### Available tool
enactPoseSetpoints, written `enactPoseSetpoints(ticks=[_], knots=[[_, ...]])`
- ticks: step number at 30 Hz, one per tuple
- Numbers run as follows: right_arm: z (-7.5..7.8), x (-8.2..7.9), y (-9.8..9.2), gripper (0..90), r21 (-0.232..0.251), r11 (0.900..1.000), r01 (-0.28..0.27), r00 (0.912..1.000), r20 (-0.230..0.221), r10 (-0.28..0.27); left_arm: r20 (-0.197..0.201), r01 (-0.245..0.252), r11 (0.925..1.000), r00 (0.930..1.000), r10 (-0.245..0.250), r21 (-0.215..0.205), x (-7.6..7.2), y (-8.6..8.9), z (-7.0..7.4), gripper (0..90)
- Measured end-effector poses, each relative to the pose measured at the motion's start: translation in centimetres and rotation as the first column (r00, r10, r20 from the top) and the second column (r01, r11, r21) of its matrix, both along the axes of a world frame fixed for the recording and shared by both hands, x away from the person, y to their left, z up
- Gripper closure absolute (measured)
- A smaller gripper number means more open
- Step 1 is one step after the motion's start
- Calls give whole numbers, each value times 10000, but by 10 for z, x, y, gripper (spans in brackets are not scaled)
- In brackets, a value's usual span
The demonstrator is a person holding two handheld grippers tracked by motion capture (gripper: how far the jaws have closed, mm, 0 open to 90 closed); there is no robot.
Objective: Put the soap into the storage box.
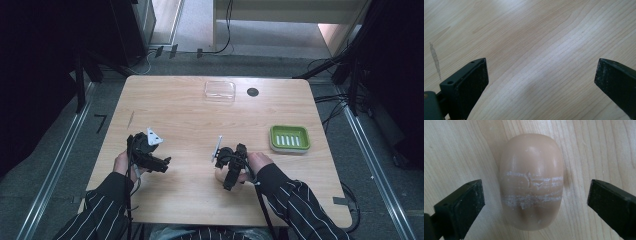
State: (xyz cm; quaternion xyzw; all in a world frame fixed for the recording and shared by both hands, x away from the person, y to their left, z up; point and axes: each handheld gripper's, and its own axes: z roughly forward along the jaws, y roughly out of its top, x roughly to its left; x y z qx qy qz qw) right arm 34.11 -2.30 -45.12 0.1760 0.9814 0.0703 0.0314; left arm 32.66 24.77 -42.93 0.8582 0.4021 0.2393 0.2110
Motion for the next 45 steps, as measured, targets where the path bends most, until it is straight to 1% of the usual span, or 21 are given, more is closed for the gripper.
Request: enactPoseSetpoints(ticks=[1,6,7,8,10,12,14,15,18,19,20,21,22,24,25,28,34,37,40,42,45], knots=[[-1,1,0,47,-47,10000,-73,10000,-66,72,8,-3,10000,10000,3,6,0,0,0,0],[-3,2,-1,69,-38,10000,-47,9999,-128,46,-11,-8,10000,10000,8,25,0,0,0,0],[-4,3,-2,111,-8,9999,-106,9998,-176,106,-4,-5,10000,10000,5,28,0,-1,0,0],[-4,2,-1,132,5,10000,-79,9999,-101,79,7,-3,10000,10000,3,37,0,-1,0,0],[-5,2,-1,140,-48,9998,-186,9997,-156,185,12,-2,10000,10000,2,39,0,-1,0,0],[-6,1,0,149,-58,9999,-129,9999,-96,129,4,-5,10000,10000,5,40,0,-1,0,0],[-7,2,0,165,-107,9997,-197,9997,-154,195,9,3,10000,10000,-3,22,0,-1,0,0],[-8,2,0,197,-55,9999,-146,9998,-152,146,16,9,10000,10000,-9,21,0,-1,0,0],[-9,2,0,218,-76,9999,-127,9998,-167,125,5,1,10000,10000,-1,19,0,-1,0,0],[-9,2,1,246,-71,9998,-188,9997,-173,187,-2,0,10000,10000,0,26,0,-1,0,0],[-9,2,1,246,-71,9998,-188,9997,-173,187,-2,0,10000,10000,0,26,0,-1,0,0],[-9,2,1,283,-44,9995,-300,9994,-181,299,4,3,10000,10000,-3,29,0,-1,0,0],[-9,2,1,298,-54,9994,-342,9990,-284,340,8,8,10000,10000,-8,31,0,-1,0,0],[-9,2,1,298,-37,9993,-383,9990,-247,382,3,3,10000,10000,-3,16,0,-1,0,0],[-10,1,2,322,-29,9990,-456,9986,-252,456,-2,1,10000,10000,-1,24,0,-1,0,0],[-10,1,2,325,-111,9990,-428,9988,-238,425,-7,24,10000,10000,-24,65,0,-1,0,0],[-10,-1,3,333,-251,9989,-385,9992,-132,382,0,11,10000,10000,-11,9,0,-1,0,0],[-10,-2,3,334,-181,9994,-309,9995,-122,307,-16,49,10000,10000,-48,54,0,-1,0,0],[-10,-2,3,335,-155,9992,-359,9993,-47,359,-16,51,10000,10000,-51,63,0,-1,0,0],[-10,-2,3,335,-165,9992,-374,9993,-19,373,17,56,10000,10000,-56,8,0,-2,0,0],[-7,-4,1,335,-69,9993,-368,9993,-61,368,33,78,10000,10000,-78,24,0,-2,1,0]])
